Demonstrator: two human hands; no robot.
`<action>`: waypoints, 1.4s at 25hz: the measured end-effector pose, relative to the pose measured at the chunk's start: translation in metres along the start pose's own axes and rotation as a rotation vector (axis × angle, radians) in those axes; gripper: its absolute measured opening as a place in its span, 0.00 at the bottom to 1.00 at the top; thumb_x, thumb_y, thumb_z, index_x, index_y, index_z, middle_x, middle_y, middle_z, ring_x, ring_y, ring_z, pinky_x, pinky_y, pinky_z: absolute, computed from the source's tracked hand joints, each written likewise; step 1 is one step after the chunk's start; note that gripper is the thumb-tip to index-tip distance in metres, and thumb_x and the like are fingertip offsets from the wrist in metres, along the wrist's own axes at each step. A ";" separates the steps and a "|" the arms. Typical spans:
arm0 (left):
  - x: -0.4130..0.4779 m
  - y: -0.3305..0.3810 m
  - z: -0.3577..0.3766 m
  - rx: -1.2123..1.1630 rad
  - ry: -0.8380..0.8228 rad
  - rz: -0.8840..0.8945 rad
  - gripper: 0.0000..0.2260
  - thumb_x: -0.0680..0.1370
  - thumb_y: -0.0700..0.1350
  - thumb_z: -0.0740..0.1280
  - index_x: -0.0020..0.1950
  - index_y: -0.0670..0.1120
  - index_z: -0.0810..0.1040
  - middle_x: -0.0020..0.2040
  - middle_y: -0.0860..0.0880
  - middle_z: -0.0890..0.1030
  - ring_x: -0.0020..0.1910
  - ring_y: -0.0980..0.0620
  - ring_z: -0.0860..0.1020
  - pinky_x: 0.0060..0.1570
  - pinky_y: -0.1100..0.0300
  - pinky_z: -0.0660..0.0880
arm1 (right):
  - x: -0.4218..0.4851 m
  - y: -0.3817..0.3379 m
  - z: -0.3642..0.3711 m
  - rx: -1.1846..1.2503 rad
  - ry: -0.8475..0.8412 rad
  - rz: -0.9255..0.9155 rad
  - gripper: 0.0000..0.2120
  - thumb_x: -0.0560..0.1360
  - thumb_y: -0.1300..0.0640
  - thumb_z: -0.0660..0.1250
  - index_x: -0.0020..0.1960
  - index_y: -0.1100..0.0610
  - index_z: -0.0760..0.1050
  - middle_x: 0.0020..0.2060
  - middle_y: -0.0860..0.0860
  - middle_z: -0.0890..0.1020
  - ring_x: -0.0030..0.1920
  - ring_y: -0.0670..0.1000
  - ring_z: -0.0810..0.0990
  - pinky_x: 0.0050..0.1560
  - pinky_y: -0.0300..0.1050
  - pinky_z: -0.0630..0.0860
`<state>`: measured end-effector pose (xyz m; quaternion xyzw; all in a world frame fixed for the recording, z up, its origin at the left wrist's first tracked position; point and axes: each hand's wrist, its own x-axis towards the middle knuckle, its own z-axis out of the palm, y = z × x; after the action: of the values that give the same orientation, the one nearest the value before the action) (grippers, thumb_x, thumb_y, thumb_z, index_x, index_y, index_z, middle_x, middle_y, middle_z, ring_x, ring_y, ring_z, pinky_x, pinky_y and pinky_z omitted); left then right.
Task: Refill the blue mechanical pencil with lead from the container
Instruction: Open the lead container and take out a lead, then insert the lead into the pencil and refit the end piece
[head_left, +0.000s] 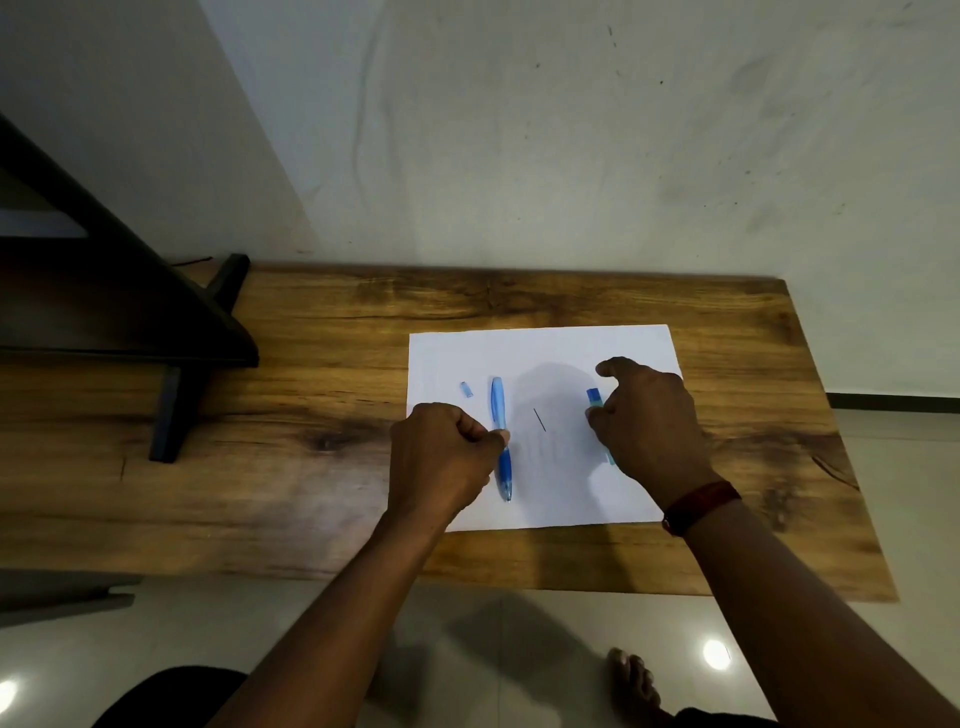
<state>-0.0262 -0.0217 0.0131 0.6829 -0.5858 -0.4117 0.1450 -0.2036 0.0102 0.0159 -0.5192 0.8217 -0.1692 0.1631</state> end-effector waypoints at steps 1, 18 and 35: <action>0.000 -0.001 0.001 0.004 0.012 0.013 0.10 0.71 0.53 0.74 0.36 0.48 0.80 0.34 0.49 0.82 0.33 0.50 0.82 0.45 0.51 0.82 | 0.000 0.001 0.000 -0.011 0.007 -0.002 0.21 0.73 0.58 0.72 0.65 0.59 0.74 0.51 0.58 0.84 0.53 0.57 0.82 0.56 0.47 0.75; 0.002 -0.009 0.025 0.046 0.086 0.101 0.15 0.70 0.58 0.72 0.37 0.47 0.76 0.28 0.56 0.70 0.27 0.54 0.73 0.30 0.70 0.63 | 0.007 -0.001 0.016 -0.207 -0.103 -0.346 0.17 0.67 0.52 0.77 0.54 0.45 0.80 0.75 0.58 0.62 0.76 0.63 0.46 0.69 0.66 0.53; 0.004 -0.004 0.011 -0.058 0.050 0.051 0.09 0.70 0.49 0.74 0.36 0.44 0.82 0.30 0.50 0.81 0.29 0.52 0.81 0.39 0.56 0.82 | 0.006 0.001 0.022 -0.138 -0.153 -0.331 0.12 0.69 0.53 0.76 0.51 0.47 0.79 0.74 0.55 0.64 0.76 0.62 0.48 0.69 0.63 0.53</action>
<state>-0.0315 -0.0216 0.0022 0.6735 -0.5868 -0.4075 0.1899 -0.1973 0.0027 -0.0051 -0.6685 0.7200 -0.0970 0.1590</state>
